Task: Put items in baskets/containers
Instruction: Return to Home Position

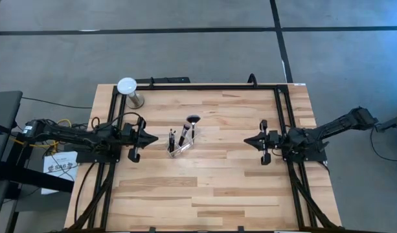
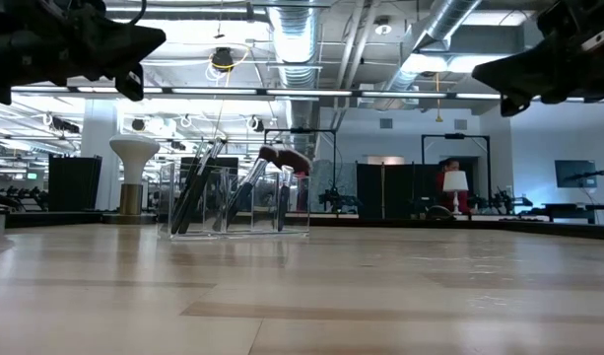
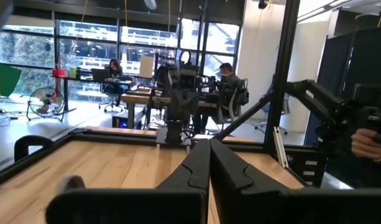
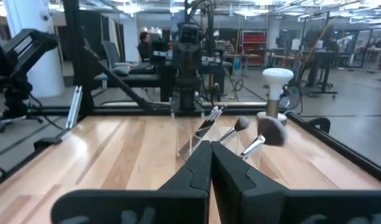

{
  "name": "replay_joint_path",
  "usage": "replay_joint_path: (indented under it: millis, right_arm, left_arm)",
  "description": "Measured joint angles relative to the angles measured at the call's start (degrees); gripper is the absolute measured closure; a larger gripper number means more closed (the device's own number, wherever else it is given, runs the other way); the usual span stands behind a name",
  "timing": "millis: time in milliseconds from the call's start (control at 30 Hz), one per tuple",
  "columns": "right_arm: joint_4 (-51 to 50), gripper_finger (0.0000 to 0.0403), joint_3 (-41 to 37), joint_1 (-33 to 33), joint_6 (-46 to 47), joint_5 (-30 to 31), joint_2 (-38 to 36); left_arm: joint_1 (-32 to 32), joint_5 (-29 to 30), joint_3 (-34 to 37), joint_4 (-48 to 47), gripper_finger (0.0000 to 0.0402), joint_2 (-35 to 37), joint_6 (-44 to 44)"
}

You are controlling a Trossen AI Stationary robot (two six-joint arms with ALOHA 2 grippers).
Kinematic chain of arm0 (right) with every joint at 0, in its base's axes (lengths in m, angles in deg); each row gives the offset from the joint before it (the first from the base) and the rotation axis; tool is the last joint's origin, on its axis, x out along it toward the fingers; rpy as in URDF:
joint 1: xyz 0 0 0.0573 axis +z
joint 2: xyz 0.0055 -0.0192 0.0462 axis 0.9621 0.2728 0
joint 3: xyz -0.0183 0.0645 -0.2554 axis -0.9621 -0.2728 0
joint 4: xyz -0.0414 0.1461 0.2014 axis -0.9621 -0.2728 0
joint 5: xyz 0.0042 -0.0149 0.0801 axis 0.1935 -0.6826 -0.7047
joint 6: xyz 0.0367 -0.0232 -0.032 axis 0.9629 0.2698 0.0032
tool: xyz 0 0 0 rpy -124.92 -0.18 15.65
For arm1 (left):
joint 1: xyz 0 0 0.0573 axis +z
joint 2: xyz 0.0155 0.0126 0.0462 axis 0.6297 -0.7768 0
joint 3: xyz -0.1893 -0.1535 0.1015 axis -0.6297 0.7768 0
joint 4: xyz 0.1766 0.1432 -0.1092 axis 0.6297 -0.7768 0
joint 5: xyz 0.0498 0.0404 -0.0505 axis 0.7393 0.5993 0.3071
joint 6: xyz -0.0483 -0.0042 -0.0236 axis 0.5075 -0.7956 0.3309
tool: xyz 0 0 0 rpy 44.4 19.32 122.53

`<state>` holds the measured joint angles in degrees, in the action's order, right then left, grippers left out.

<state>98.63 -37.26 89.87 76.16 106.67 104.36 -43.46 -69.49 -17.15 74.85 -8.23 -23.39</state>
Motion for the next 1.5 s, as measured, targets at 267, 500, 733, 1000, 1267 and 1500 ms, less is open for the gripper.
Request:
replay_joint_path:
  millis: [267,500,733,1000,1267,1500]
  right_arm:
    - [-12.4,0.0403,0.0,3.7,-0.4,4.4,-10.8]
    - [-19.7,0.0403,0.0,3.0,-2.3,4.4,-19.9]
    - [-27.6,0.0403,0.2,0.9,-1.5,3.2,-29.1]
    - [-28.2,0.0403,0.2,0.6,-1.5,2.7,-29.0]
    - [-28.3,0.0403,0.2,0.6,-1.6,2.7,-29.0]
    - [-28.3,0.0403,0.2,0.4,-3.4,4.2,-29.0]
  left_arm:
    - [0.0,0.0,0.0,-8.3,0.0396,8.3,0.1]
    - [-0.4,0.0,0.0,-10.5,0.0396,12.1,0.3]
    - [-0.5,0.0,0.0,-14.3,0.0396,15.3,0.2]
    - [-0.5,-2.1,0.0,-19.4,0.0396,20.7,0.1]
    - [-0.5,-6.5,0.0,-26.1,0.0396,28.1,-0.3]
    - [-0.4,-6.7,0.0,-33.3,0.0396,30.8,-1.6]
